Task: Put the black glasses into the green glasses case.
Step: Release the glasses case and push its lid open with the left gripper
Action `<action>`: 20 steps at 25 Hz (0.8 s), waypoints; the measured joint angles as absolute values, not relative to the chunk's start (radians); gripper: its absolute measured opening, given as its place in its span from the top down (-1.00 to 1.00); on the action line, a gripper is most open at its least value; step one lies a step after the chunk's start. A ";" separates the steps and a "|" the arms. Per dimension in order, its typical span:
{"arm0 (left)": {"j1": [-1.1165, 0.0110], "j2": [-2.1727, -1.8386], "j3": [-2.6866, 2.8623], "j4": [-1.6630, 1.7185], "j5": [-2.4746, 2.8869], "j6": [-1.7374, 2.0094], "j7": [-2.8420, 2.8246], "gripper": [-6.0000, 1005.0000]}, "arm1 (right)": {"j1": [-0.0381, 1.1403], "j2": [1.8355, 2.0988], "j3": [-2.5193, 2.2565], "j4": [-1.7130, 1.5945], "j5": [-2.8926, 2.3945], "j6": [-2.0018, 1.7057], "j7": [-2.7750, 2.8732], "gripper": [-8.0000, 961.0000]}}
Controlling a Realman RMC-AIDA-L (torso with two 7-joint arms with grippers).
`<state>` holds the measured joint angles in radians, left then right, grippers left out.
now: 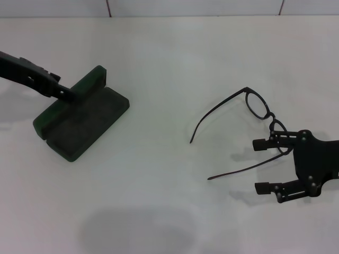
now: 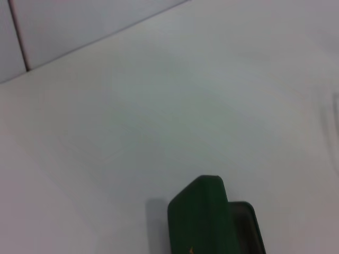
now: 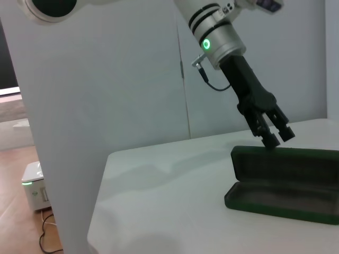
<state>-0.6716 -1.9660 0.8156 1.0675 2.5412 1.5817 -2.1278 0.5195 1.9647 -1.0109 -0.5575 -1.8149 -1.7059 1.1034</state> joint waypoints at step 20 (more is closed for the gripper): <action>-0.669 -1.998 0.876 1.065 2.575 1.510 -2.128 -0.41 | 0.517 1.965 -1.011 -0.556 -1.815 -1.696 1.112 -0.81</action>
